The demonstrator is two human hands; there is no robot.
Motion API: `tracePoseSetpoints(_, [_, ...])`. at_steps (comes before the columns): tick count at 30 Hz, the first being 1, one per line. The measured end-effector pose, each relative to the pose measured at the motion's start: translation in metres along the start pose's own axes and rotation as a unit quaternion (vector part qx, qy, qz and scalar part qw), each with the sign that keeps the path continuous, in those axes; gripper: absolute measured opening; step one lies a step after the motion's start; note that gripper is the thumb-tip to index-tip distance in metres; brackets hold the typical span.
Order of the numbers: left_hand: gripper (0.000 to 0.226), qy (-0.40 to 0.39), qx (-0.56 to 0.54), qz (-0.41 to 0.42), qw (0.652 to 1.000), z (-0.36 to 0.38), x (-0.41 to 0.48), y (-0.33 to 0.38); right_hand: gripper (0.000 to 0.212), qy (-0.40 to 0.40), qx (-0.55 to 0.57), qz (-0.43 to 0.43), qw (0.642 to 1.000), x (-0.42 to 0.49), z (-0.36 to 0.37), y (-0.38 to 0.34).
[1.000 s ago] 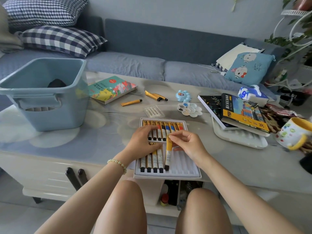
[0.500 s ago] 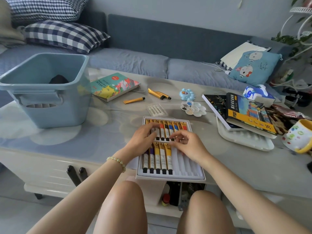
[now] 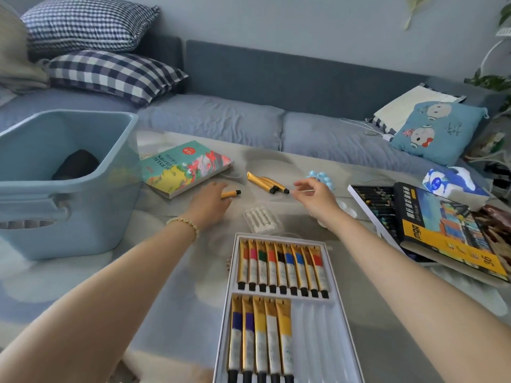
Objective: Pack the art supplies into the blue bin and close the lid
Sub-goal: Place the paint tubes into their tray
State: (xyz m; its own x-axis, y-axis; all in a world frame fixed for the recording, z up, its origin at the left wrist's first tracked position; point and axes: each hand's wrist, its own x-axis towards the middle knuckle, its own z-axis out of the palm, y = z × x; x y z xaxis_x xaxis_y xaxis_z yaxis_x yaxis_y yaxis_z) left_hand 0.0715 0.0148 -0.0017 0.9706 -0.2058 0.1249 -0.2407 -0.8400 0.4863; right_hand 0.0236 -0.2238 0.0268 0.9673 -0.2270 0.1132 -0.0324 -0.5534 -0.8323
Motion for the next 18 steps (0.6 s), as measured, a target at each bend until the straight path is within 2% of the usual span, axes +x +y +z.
tracePoseSetpoints(2, [0.048, 0.005, 0.054, 0.006, 0.998, 0.004, 0.013, -0.004, 0.039, -0.01, -0.041, 0.005, 0.999, 0.023, 0.011, 0.006])
tracePoseSetpoints(5, [0.034, 0.017, 0.145, 0.031, 0.989, 0.005, 0.029, -0.003, 0.053, -0.038, -0.089, 0.003, 0.995, 0.049, 0.028, 0.013])
tracePoseSetpoints(11, [0.028, -0.008, 0.339, 0.078, 0.938, 0.003, 0.046, 0.016, 0.073, -0.073, -0.199, 0.015, 0.977, 0.085, 0.053, 0.02])
tracePoseSetpoints(14, [0.021, -0.023, 0.34, 0.079, 0.937, 0.004, 0.044, 0.014, 0.071, -0.073, -0.287, -0.017, 0.955, 0.091, 0.065, 0.017])
tracePoseSetpoints(18, [0.028, -0.07, 0.232, 0.042, 0.969, -0.008, 0.035, 0.02, 0.057, -0.105, -0.369, -0.075, 0.92, 0.095, 0.081, 0.011])
